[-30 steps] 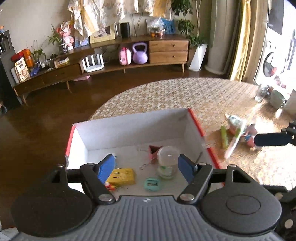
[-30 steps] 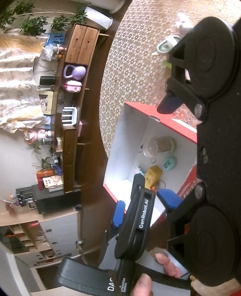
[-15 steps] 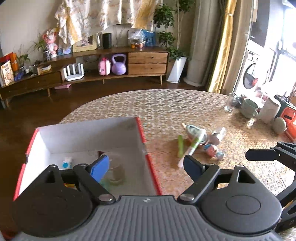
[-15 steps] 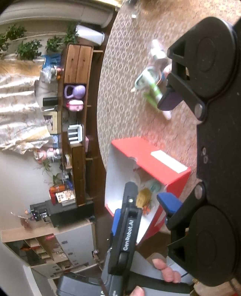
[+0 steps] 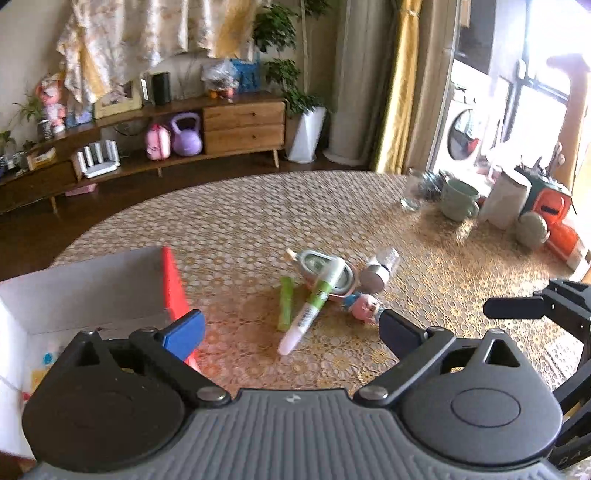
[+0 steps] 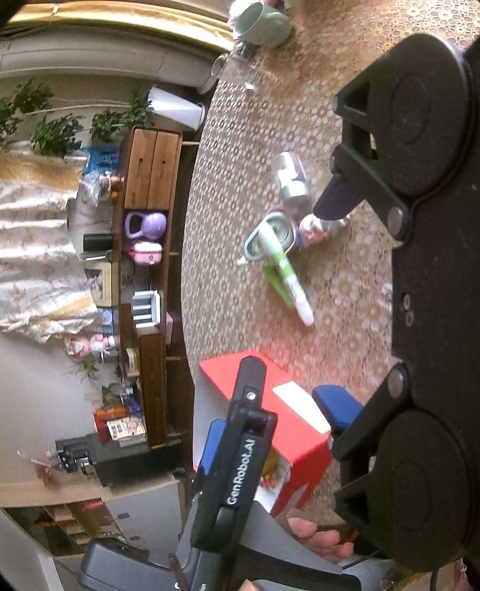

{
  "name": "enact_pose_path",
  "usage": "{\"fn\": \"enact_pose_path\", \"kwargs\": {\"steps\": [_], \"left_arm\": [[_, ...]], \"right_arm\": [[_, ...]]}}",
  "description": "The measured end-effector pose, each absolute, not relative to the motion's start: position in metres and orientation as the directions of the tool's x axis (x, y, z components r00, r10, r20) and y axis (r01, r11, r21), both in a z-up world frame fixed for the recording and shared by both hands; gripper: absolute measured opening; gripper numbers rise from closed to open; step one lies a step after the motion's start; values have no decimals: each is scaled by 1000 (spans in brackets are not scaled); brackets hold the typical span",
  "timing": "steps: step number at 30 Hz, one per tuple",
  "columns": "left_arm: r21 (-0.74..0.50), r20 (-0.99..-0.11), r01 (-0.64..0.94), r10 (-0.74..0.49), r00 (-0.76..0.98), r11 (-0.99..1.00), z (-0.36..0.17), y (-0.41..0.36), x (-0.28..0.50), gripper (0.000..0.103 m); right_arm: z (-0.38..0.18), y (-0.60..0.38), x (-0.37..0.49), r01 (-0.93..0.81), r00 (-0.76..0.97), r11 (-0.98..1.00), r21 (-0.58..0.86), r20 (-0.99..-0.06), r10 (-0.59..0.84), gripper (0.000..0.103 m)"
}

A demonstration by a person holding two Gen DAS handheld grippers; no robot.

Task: Organize rigid objects
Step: 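Move both open tools back over the remaining items on the table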

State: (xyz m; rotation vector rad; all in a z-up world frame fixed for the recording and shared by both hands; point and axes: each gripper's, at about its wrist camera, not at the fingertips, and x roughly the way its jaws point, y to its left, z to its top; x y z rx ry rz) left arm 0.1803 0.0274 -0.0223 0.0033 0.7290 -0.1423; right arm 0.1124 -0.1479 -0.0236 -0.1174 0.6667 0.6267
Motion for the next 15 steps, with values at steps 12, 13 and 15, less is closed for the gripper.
{"fn": "enact_pose_path", "kwargs": {"steps": [12, 13, 15], "left_arm": [[11, -747, 179, -111, 656, 984, -70, -9, 243, 101], [28, -749, 186, -102, 655, 982, -73, -13, 248, 101], [50, -757, 194, -90, 647, 980, -79, -16, 255, 101]], "right_arm": [[-66, -162, 150, -537, 608, 842, 52, -668, 429, 92], [-69, -162, 153, -536, 604, 842, 52, -673, 427, 91], [-76, -163, 160, -537, 596, 842, 53, -683, 423, 88]]}}
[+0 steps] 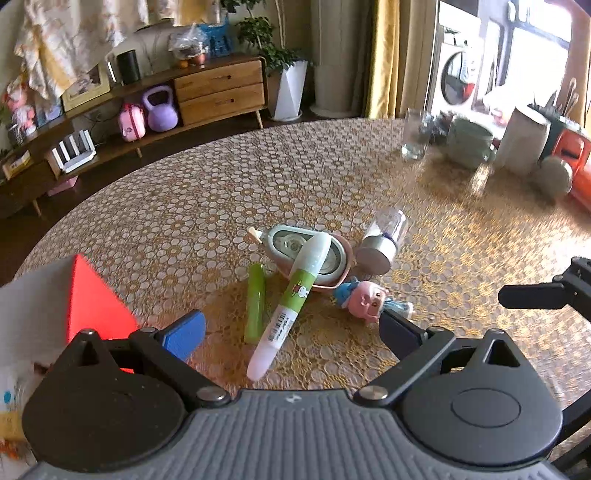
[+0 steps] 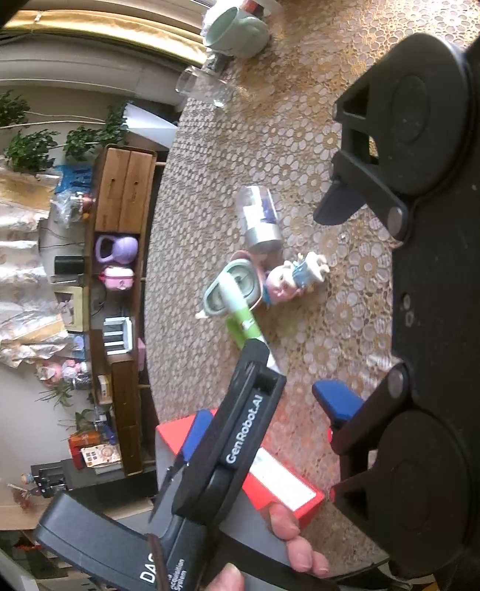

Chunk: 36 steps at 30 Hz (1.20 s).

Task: Organize rigid objects
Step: 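Move both open tools back over the remaining items on the table, then grasp the white-green glue stick with the left tool while the right tool grasps the pink pig figure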

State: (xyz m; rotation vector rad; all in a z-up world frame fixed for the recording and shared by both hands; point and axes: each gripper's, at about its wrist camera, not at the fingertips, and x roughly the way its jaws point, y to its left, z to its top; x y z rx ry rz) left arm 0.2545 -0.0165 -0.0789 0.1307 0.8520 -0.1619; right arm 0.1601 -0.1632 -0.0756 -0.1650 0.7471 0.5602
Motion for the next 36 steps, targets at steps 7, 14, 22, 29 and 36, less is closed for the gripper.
{"fn": "enact_pose_path", "kwargs": {"steps": [7, 14, 22, 29, 36], "left_arm": [[45, -798, 167, -65, 599, 985, -99, -11, 285, 101], [54, -813, 161, -50, 581, 985, -111, -7, 302, 101], [54, -802, 205, -80, 592, 977, -117, -11, 308, 97], [27, -796, 236, -122, 592, 971, -121, -13, 315, 66], [-22, -797, 257, -172, 578, 966, -126, -15, 321, 46]], "right_arm": [[-93, -158, 183, -542, 577, 839, 48, -705, 413, 80], [-105, -146, 198, -567, 565, 823, 21, -717, 408, 77], [-120, -138, 216, -572, 549, 820, 8, -739, 390, 68], [-130, -128, 227, -571, 546, 821, -2, -748, 378, 58], [-138, -123, 236, -549, 542, 836, 3, -759, 359, 52]]}}
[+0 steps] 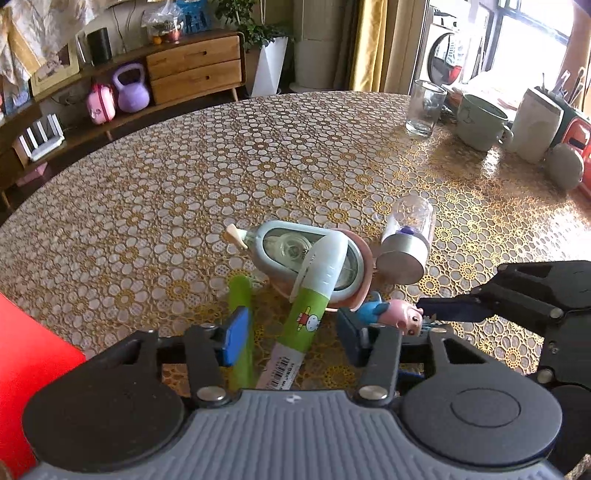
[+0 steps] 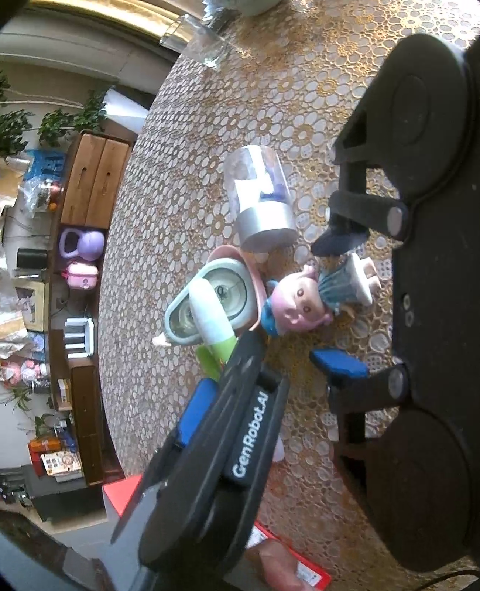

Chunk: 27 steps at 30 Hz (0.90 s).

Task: Organize rigid objects
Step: 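Grasp the white-green glue stick with the left tool while the right tool grasps the pink pig figure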

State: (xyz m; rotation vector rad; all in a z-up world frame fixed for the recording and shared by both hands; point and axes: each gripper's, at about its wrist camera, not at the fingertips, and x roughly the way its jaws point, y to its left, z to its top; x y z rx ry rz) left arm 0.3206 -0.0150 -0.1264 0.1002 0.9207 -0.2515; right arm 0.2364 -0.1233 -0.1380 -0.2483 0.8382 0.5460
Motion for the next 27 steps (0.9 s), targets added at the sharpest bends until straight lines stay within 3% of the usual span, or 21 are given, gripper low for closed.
{"fn": "enact_pose_path", "kwargs": {"steps": [5, 7, 14, 27], "left_arm": [[-43, -802, 263, -190, 566, 964, -131, -15, 322, 33], [-36, -806, 259, -181, 564, 965, -133, -14, 322, 32], [-42, -807, 244, -177, 563, 969, -132, -13, 323, 19], [-102, -790, 186, -193, 582, 977, -114, 4, 300, 17]], "right_arm": [[-140, -123, 236, -544, 553, 839, -5, -754, 354, 48], [-140, -121, 236, -536, 560, 844, -13, -754, 344, 42], [-137, -126, 234, -505, 552, 862, 34, -756, 353, 38], [-108, -135, 206, -491, 586, 869, 54, -718, 376, 35]]}}
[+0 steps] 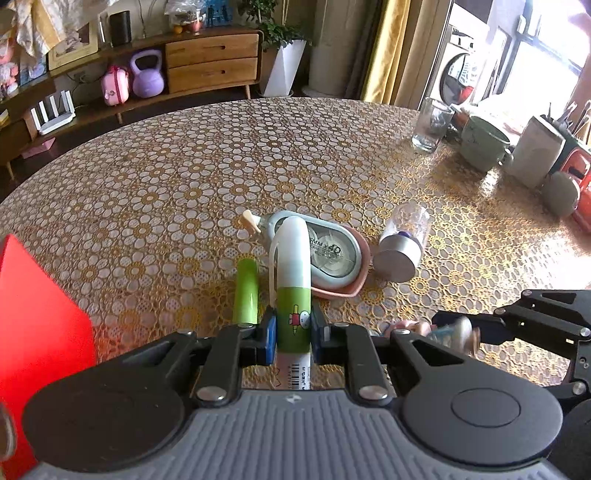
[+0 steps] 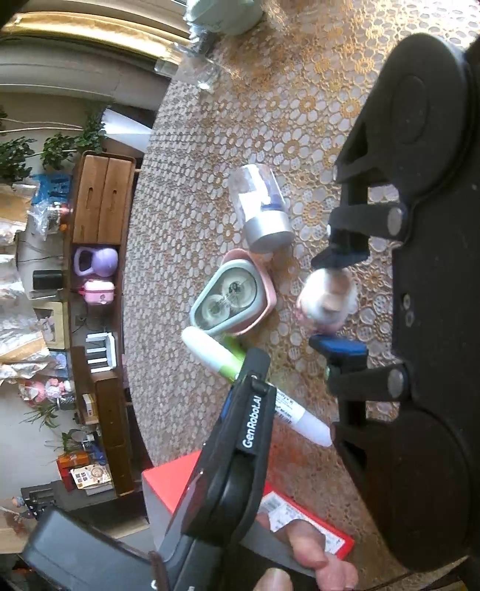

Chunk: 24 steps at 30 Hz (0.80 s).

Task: Organize rigid objects
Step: 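Grasp the white-green glue stick with the left tool while the right tool grasps the pink pig figure, then lift both held items and carry them over the red box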

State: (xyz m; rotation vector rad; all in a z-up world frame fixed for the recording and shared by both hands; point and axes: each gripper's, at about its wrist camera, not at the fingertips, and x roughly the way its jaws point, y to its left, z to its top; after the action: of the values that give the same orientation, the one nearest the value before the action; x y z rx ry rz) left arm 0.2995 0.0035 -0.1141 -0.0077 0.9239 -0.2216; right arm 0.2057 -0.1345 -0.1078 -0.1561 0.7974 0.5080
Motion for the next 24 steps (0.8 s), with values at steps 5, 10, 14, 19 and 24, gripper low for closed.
{"fn": "enact_pose_path", "kwargs": {"steps": [5, 10, 14, 19, 24], "left_arm": [[-118, -783, 189, -208, 586, 975, -101, 4, 282, 17], [-136, -773, 195, -228, 593, 971, -83, 5, 261, 17], [-135, -765, 203, -232, 601, 970, -67, 6, 243, 17], [-135, -751, 201, -233, 618, 970, -48, 11, 221, 17], [-131, -741, 195, -227, 632, 972, -30, 21, 200, 17]], "right_arm": [[-94, -136, 193, -492, 596, 869, 54, -707, 382, 32], [-78, -140, 179, -492, 601, 868, 71, -693, 398, 32], [-62, -136, 164, -499, 605, 863, 84, -679, 416, 32], [-39, -131, 144, -524, 609, 848, 81, -660, 440, 32], [-16, -120, 126, -552, 614, 832, 66, -643, 458, 32]]}}
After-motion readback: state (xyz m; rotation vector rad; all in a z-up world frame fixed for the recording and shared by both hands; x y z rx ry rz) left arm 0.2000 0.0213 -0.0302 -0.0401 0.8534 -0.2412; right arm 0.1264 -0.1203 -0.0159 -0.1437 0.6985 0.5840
